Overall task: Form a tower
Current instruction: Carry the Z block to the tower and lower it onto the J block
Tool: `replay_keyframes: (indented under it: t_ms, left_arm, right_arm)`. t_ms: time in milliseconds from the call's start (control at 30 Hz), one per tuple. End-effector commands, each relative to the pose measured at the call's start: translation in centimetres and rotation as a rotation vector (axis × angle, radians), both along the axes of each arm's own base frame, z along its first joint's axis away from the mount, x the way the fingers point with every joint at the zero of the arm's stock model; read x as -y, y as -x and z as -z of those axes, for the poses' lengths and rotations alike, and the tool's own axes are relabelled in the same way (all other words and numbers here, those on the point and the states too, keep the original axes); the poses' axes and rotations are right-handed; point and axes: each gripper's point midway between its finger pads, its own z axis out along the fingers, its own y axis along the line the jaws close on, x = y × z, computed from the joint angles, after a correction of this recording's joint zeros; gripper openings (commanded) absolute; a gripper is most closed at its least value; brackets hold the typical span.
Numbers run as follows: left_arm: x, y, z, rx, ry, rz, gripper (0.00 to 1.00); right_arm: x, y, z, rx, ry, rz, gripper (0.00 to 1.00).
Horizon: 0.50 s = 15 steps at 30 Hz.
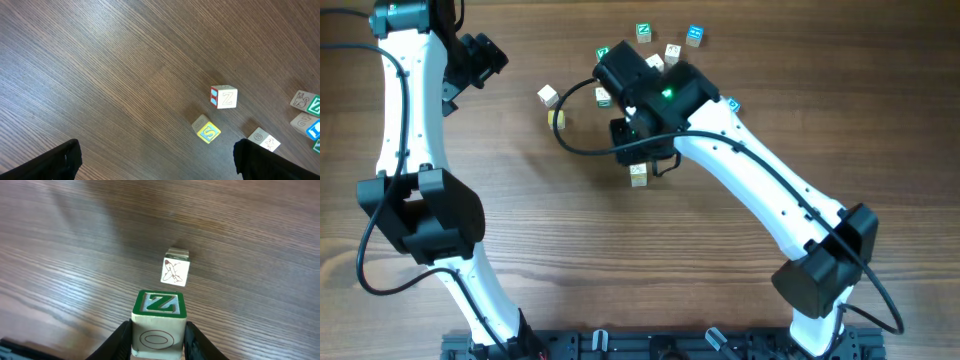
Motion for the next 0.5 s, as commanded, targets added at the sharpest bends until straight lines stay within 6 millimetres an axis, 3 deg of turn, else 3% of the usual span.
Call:
replay_keyframes:
  t_ms: [0, 233, 467]
  left_arm:
    - [-0.1, -0.1, -0.4, 0.011, -0.005, 0.004, 1.00]
    - [-0.1, -0.1, -0.4, 0.011, -0.005, 0.004, 1.00]
    - [-0.1, -0.1, -0.4, 0.011, -0.005, 0.004, 1.00]
  right_arm:
    - [0.2, -0.5, 2.6, -0.021, 0.074, 0.033, 0.33]
    - [0.5, -0.9, 5.4, -0.053, 0.144, 0.038, 0.34]
    - [0.4, -0.9, 6.2, -0.071, 0.153, 0.036, 0.34]
